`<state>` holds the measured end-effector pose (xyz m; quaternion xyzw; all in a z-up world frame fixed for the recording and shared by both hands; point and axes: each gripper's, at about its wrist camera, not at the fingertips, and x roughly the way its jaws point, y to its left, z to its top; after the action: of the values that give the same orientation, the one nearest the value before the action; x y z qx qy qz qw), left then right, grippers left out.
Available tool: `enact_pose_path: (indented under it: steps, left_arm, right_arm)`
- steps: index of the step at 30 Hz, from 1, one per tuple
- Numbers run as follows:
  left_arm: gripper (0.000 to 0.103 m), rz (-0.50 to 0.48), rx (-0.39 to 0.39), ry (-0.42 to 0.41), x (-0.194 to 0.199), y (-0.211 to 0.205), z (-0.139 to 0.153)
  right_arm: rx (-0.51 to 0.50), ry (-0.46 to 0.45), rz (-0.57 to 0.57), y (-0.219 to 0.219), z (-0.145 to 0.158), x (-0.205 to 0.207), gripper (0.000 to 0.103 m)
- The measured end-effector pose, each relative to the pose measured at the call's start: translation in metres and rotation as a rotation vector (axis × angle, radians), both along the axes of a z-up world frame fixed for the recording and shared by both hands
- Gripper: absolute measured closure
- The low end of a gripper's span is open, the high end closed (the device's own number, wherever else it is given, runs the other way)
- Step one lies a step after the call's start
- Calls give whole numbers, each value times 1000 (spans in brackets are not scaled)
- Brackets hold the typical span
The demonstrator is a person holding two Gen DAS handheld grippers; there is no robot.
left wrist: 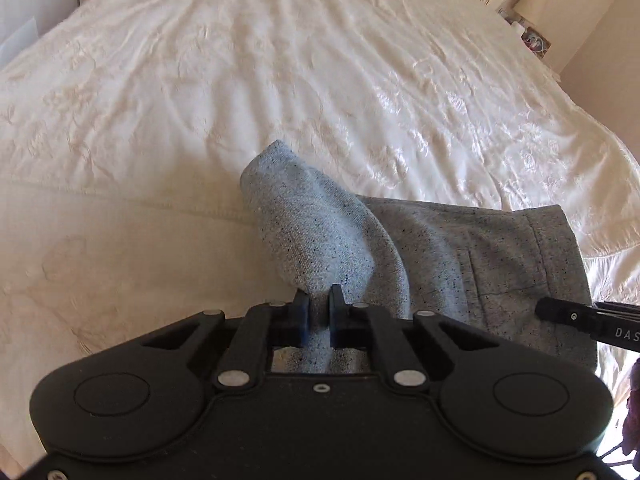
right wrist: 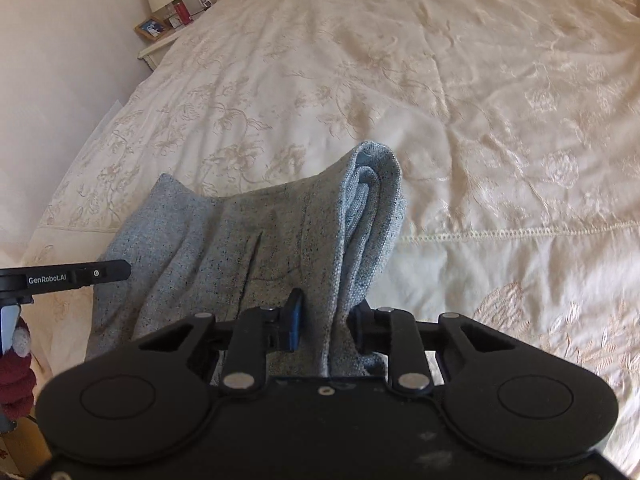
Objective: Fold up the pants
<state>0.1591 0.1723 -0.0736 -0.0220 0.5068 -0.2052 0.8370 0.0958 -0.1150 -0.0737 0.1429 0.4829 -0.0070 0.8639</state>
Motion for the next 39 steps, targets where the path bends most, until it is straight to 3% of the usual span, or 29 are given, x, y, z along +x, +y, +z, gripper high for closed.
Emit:
enact_pose_path:
  steps: [6,11,14,16,18,22,28,39]
  left_arm:
    - [93,54,-16,-111,51,16,43]
    - [92,111,32,-114,108,28,47]
    - [86,150,120,-63,136,29,29]
    - [87,185,182,-9,148,31,11]
    - [87,203,183,12,148,34,4]
    - [86,214,169,24,137,37,7]
    - [83,208,182,12,116,23,24]
    - [80,207,200,-56,52,-5,59]
  right_arm:
    - [17,-106,56,14,34,75,78]
    - [2,-148,79,29,34,142,78]
    - [-43,-59,47,37,8,178,71]
    - [-151,40,-17,43,-12,195,70]
    - [-204,42,-38,47,-16,191,70]
    - [-190,12,-6,56,-4,176,70]
    - [-202,-51,40,76,31,145,70]
    - [-172,-48,10,76,63,75,66]
